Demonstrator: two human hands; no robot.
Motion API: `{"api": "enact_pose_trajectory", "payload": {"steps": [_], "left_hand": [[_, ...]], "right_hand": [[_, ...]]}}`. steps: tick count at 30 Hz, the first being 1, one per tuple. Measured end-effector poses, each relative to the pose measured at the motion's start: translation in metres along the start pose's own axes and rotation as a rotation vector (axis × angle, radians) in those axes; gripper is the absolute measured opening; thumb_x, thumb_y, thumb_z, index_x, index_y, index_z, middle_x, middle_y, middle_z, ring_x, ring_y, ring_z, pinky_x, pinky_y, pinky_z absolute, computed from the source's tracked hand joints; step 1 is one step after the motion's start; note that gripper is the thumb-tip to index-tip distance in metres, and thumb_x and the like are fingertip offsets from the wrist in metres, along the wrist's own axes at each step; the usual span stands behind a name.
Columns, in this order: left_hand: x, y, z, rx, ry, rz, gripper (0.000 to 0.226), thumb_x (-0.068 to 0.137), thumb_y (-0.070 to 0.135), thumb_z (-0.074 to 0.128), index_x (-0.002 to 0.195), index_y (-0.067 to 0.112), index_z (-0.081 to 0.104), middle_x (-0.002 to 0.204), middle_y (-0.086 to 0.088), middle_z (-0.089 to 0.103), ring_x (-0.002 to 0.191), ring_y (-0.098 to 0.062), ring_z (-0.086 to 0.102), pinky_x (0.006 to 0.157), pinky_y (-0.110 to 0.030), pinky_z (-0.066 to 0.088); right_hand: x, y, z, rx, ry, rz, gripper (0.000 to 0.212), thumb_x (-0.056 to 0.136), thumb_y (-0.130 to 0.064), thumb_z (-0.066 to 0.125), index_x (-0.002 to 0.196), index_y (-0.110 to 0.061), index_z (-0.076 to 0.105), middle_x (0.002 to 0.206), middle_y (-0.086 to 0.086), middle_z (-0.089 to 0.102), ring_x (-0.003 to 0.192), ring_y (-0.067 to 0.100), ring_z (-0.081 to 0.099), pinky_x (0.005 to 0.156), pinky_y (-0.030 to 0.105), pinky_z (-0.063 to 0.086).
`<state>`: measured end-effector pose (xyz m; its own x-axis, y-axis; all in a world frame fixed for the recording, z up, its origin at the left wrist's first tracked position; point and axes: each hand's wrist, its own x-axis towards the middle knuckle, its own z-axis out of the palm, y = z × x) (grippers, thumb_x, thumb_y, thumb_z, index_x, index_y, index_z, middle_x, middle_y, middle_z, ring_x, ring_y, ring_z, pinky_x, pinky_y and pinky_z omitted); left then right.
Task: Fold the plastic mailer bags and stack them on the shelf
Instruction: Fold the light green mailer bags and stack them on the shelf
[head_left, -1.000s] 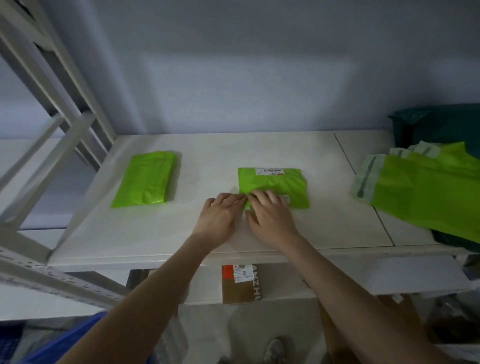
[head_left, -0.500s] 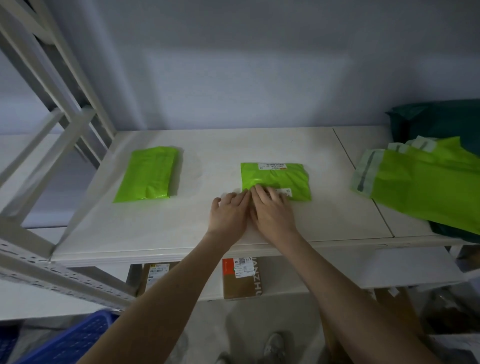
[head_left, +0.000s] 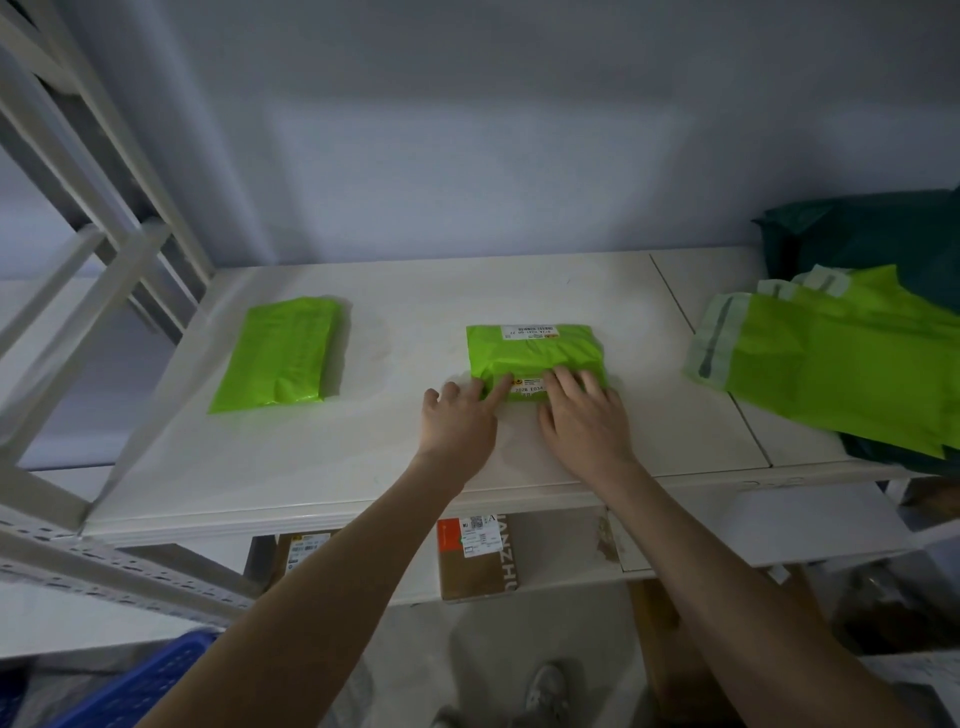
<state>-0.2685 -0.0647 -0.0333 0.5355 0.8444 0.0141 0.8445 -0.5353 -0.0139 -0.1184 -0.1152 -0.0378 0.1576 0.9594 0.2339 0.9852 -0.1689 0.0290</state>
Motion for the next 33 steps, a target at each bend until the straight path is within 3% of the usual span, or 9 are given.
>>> {"api": "enact_pose_trajectory", "payload": {"steps": [7, 12, 19, 24, 29, 33], "left_hand": [[0.002, 0.004, -0.002, -0.001, 0.024, -0.016, 0.053, 0.097, 0.024, 0.033, 0.147, 0.033, 0.018, 0.132, -0.003, 0.047, 0.115, -0.031, 0.048, 0.093, -0.04, 0.035], [0.001, 0.004, 0.003, -0.041, 0.065, -0.007, 0.052, 0.096, 0.023, 0.036, 0.145, 0.031, 0.022, 0.133, -0.004, 0.046, 0.122, -0.03, 0.041, 0.099, -0.041, 0.029], [-0.001, 0.006, 0.002, -0.097, 0.062, -0.018, 0.049, 0.096, 0.026, 0.033, 0.145, 0.03, 0.025, 0.133, -0.004, 0.047, 0.121, -0.03, 0.042, 0.096, -0.04, 0.031], [0.003, 0.003, -0.008, -0.374, 0.055, -0.171, 0.042, 0.096, 0.025, 0.032, 0.136, 0.017, 0.036, 0.128, -0.008, 0.049, 0.114, -0.031, 0.046, 0.092, -0.04, 0.037], [0.015, -0.002, -0.014, -0.548, -0.01, -0.325, 0.046, 0.097, 0.029, 0.032, 0.141, 0.016, 0.031, 0.135, -0.009, 0.05, 0.124, -0.03, 0.039, 0.098, -0.041, 0.034], [0.026, 0.005, -0.015, -0.924, 0.013, -0.41, 0.045, 0.094, 0.025, 0.046, 0.137, 0.017, 0.037, 0.128, -0.009, 0.055, 0.116, -0.028, 0.049, 0.094, -0.038, 0.043]], "right_hand": [[-0.002, 0.008, 0.001, 0.038, -0.032, 0.041, 0.048, 0.082, -0.031, 0.034, 0.108, -0.003, 0.063, 0.101, 0.008, 0.063, 0.086, 0.028, 0.06, 0.06, 0.034, 0.05], [-0.004, 0.018, 0.0, 0.123, -0.13, 0.148, 0.038, 0.094, -0.029, 0.042, 0.119, -0.001, 0.051, 0.118, 0.014, 0.051, 0.112, 0.03, 0.047, 0.083, 0.04, 0.043], [-0.006, 0.028, 0.001, 0.059, -0.151, 0.184, 0.04, 0.095, -0.035, 0.035, 0.121, -0.007, 0.048, 0.124, 0.006, 0.047, 0.115, 0.027, 0.039, 0.086, 0.04, 0.037], [-0.002, 0.026, -0.003, 0.186, -0.148, 0.287, 0.044, 0.095, -0.034, 0.04, 0.12, 0.001, 0.048, 0.123, 0.015, 0.048, 0.117, 0.031, 0.04, 0.088, 0.041, 0.038], [0.016, 0.041, -0.012, 0.427, -0.245, 0.385, 0.043, 0.098, -0.034, 0.037, 0.112, 0.003, 0.055, 0.123, 0.02, 0.044, 0.119, 0.034, 0.035, 0.094, 0.04, 0.035], [0.033, 0.044, -0.009, 0.663, -0.249, 0.501, 0.033, 0.09, -0.024, 0.051, 0.106, 0.005, 0.057, 0.117, 0.023, 0.047, 0.114, 0.036, 0.043, 0.092, 0.036, 0.036]]}}
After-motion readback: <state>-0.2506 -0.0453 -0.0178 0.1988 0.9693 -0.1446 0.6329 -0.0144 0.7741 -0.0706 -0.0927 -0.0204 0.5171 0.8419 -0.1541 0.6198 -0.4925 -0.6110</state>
